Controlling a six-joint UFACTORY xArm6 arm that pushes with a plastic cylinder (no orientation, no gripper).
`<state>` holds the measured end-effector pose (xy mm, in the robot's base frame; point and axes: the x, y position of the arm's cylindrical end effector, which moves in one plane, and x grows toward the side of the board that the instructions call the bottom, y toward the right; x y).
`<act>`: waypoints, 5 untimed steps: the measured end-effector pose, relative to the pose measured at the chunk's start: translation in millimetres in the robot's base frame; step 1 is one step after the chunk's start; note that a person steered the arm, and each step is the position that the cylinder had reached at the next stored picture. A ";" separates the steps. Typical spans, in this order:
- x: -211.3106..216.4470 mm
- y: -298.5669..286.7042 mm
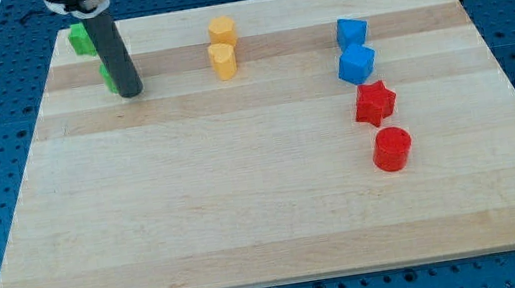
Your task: Push green circle below the green star
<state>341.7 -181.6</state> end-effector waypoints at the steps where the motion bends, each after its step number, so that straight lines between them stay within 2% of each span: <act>1: -2.2 -7.7; 5: -43.1 -10.3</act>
<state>298.6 -191.9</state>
